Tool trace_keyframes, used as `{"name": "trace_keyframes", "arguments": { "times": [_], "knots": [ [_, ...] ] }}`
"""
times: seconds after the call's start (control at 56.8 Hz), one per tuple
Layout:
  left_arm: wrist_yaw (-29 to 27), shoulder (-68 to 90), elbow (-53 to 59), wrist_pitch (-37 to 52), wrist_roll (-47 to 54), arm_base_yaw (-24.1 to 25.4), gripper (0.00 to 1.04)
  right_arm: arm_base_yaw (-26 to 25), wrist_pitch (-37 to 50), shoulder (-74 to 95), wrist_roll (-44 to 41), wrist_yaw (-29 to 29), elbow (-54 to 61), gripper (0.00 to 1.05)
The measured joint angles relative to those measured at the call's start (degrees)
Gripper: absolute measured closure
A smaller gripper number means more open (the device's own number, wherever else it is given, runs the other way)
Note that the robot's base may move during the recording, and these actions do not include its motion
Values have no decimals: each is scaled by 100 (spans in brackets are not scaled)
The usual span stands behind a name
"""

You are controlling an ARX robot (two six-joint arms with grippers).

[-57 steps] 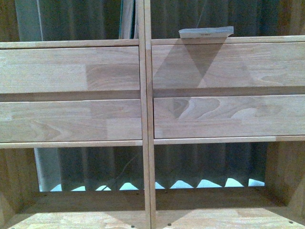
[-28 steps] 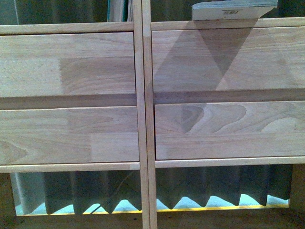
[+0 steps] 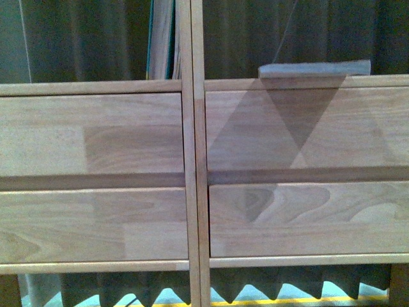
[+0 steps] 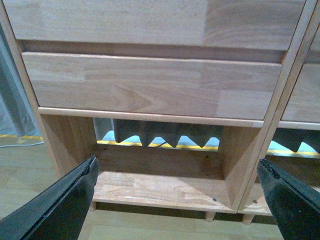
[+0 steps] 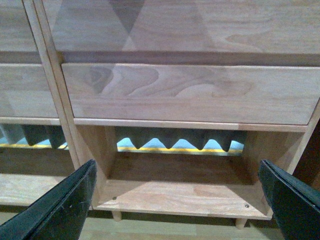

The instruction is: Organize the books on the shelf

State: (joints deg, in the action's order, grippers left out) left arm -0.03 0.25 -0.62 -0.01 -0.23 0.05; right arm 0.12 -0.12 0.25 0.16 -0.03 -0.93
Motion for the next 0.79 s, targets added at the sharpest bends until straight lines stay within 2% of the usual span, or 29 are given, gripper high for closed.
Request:
{"name": "trace_keyframes", "arguments": {
  "times": [0.37,0.405,0.44,0.493,0.528,0.616,0.792],
  "knots": [
    [0,0,0,0,0,0,7,-2,0,2,0,-7,0,7],
    [0,0,0,0,0,0,7,-81,-181,96,111,-299,-61,7],
    [0,0,0,0,-2,0,7,-297,-643,407,354,-935,-282,7],
    [2,0,0,0,0,0,7,-461,-662,984,859,-1526,-553,7],
    [2,0,0,0,-2,0,7,-487,-389,1471,1217,-1753,-765,7],
    [0,0,0,0,0,0,7,-402,531,2474,2065,-1843,-1266,7],
    [0,0,0,0,0,0,7,190,2826,5147,3969,-1423,-2437,7]
  ]
}}
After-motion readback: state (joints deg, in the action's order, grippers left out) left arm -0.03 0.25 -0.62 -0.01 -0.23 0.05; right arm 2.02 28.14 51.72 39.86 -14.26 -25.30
